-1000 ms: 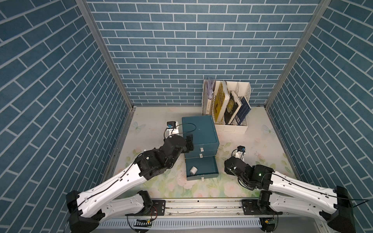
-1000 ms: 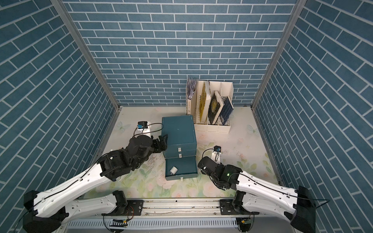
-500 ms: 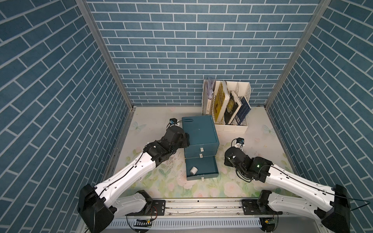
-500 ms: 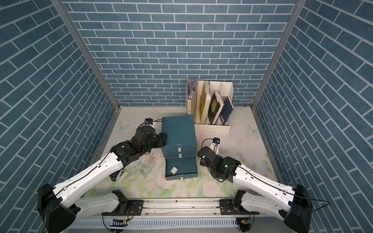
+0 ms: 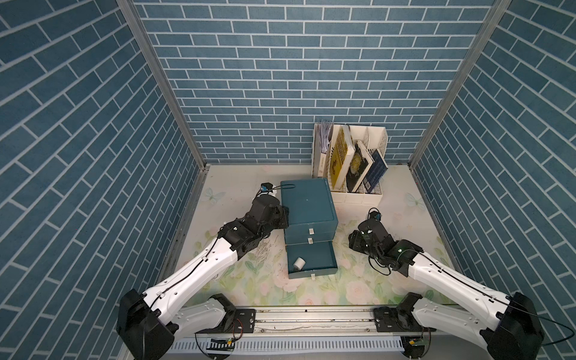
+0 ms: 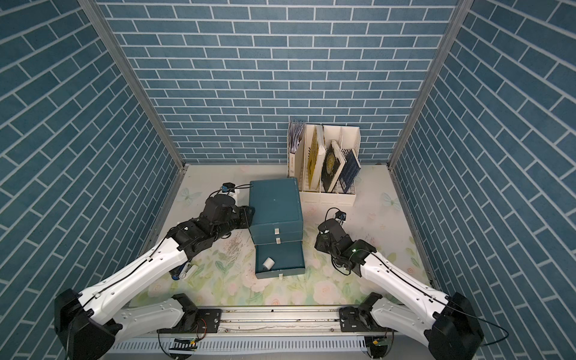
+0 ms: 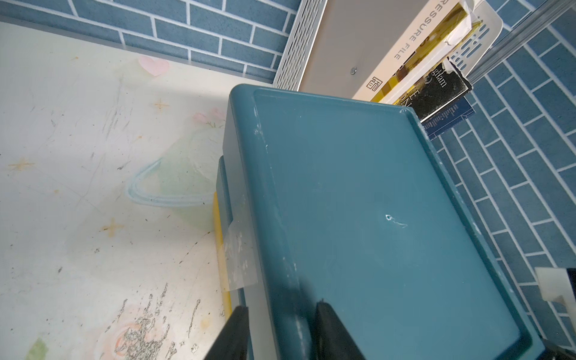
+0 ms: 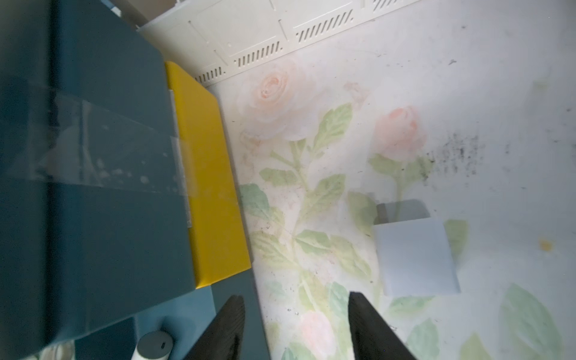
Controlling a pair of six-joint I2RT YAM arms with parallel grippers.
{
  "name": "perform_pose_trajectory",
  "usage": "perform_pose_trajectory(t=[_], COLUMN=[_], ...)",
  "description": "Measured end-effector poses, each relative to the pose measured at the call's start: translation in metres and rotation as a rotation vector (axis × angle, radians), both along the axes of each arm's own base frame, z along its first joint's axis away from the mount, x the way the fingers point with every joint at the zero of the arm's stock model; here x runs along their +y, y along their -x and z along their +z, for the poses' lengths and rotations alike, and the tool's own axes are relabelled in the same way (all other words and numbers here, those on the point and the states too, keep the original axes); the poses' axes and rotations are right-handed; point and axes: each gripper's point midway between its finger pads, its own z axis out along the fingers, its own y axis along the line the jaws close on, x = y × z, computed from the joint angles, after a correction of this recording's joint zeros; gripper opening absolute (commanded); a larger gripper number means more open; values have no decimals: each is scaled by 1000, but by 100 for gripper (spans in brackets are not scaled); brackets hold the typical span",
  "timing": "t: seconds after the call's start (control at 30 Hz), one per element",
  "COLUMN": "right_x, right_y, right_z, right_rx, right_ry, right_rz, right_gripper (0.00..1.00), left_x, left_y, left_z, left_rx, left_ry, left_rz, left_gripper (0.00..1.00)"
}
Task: Place the plugs into the drawer by color
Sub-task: Adjust the storage box at the center of the board.
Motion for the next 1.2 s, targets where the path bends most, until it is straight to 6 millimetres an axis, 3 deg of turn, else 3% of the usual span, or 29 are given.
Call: perform_pose_trajectory(t=[0.23, 0.63, 0.93, 1.0, 1.07, 1.2], right_x=[32, 56, 77, 73, 62, 21], right_y=[-11, -16, 8, 9, 9, -3], right_z=[18, 14, 7, 4, 1, -6], right_rx=[-54, -61, -53, -46, -31, -11], right_ry=[-138, -174, -135, -101, -59, 53], right_rz=[74, 137, 218, 200, 158, 30], right_gripper=[49, 42, 42, 48, 65, 86], left_x=[6, 4, 2, 1, 0, -2], left_y=[-2, 5, 8, 8, 8, 8], left_z=[-2, -1, -3, -3, -3, -4], left_rx=[1, 13, 25, 25, 25, 23], left_ry=[-17, -38, -32, -26, -20, -2], left_rz=[6, -50, -72, -73, -76, -79], left_gripper=[61, 69, 68, 66, 65, 64])
